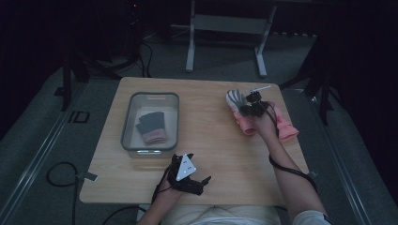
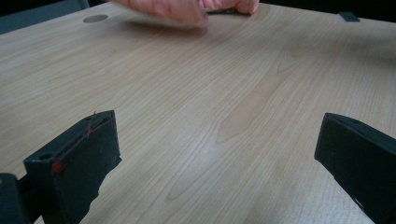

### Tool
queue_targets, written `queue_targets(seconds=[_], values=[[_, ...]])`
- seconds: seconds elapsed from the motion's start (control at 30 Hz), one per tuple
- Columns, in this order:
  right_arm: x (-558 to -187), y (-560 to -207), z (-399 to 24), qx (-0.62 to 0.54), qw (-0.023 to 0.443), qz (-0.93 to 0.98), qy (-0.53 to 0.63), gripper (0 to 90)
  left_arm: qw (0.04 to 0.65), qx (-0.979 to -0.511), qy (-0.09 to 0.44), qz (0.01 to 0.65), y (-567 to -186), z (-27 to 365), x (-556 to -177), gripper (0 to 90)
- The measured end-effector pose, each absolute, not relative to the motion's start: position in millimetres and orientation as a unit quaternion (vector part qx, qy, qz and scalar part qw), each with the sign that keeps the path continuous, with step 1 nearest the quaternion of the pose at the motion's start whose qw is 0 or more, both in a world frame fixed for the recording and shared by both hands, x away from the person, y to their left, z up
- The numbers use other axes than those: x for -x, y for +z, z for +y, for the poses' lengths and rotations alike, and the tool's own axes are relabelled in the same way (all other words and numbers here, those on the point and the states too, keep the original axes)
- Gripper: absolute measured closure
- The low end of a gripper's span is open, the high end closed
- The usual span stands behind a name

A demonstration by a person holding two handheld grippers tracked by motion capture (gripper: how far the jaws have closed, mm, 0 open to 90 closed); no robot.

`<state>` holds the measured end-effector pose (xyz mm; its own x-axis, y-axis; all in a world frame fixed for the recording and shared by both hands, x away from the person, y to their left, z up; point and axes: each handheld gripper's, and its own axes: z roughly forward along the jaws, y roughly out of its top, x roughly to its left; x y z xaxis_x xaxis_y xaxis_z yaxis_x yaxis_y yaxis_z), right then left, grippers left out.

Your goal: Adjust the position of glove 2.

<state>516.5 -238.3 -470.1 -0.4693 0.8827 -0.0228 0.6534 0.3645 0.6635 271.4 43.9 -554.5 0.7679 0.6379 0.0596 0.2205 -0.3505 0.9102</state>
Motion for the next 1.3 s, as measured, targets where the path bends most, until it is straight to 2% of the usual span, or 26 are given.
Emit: queue_targets(seconds=[0.17, 0.3, 0.47, 0.67, 0.7, 1.0, 1.1, 1.3], values=[[-478, -433, -229, -0.482, 0.195, 0.780, 0.347, 88.7, 0.501, -0.799, 0.208, 0.260, -557, 41, -273, 0.0], [-450, -420, -220, -0.486, 0.193, 0.772, 0.361, 88.7, 0.501, -0.799, 0.205, 0.263, -557, 41, -274, 0.0], [-418, -432, -210, -0.496, 0.196, 0.763, 0.365, 88.7, 0.502, -0.800, 0.202, 0.260, -555, 39, -273, 0.0], [-396, -455, -201, -0.524, 0.168, 0.751, 0.364, 88.7, 0.498, -0.804, 0.200, 0.257, -556, 36, -272, 0.0], [-393, -460, -197, -0.526, 0.174, 0.754, 0.354, 88.7, 0.496, -0.804, 0.203, 0.257, -557, 36, -272, 0.0], [-401, -509, -167, -0.553, 0.097, 0.752, 0.345, 88.2, 0.490, -0.809, 0.198, 0.256, -559, 35, -273, 0.0], [-405, -522, -155, -0.555, 0.095, 0.756, 0.334, 87.2, 0.487, -0.813, 0.195, 0.254, -560, 34, -274, 0.0], [-415, -528, -148, -0.554, 0.125, 0.761, 0.314, 84.0, 0.489, -0.814, 0.192, 0.248, -559, 34, -271, 0.0]])
